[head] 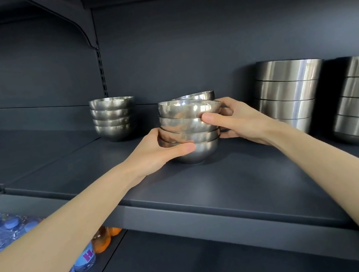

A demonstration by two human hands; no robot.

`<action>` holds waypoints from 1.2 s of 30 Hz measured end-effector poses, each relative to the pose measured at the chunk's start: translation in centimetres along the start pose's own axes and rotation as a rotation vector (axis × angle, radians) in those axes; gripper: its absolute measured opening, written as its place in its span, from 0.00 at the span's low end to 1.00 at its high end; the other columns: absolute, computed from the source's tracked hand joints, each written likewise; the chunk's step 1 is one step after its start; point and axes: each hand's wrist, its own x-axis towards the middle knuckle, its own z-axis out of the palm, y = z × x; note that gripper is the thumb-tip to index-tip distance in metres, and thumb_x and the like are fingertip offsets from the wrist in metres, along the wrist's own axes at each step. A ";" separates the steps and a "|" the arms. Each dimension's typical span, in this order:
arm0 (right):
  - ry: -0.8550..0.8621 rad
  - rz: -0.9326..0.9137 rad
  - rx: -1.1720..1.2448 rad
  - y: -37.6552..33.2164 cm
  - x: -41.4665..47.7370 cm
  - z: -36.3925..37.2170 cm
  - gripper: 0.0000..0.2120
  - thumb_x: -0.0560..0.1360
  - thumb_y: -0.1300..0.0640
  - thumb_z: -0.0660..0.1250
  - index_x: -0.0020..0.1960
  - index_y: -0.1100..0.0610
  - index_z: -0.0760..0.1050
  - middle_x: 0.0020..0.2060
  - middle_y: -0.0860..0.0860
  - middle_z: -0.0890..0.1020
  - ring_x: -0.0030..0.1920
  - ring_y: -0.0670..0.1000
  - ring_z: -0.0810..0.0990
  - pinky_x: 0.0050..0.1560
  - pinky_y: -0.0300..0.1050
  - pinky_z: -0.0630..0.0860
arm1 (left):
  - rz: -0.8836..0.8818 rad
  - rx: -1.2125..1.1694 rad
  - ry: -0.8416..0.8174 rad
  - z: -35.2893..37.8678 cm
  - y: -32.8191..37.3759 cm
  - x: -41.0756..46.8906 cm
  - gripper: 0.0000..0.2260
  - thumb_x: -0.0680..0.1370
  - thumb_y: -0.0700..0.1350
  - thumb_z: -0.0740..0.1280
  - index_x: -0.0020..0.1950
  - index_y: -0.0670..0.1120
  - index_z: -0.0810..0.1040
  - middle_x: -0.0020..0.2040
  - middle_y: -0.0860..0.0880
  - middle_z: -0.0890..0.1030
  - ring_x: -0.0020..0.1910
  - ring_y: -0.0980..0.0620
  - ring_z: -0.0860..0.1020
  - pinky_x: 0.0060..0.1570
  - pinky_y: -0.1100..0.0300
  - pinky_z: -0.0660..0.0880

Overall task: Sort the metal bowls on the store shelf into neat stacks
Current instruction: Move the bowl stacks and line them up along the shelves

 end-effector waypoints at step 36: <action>0.025 -0.124 0.014 -2.8 -0.8 -0.1 0.18 0.70 0.48 0.73 0.56 0.50 0.74 0.54 0.53 0.83 0.50 0.49 0.83 0.55 0.48 0.80 | 0.004 0.074 0.139 -1.0 2.9 -1.6 0.16 0.64 0.51 0.79 0.45 0.50 0.79 0.42 0.55 0.80 0.41 0.59 0.77 0.46 0.67 0.72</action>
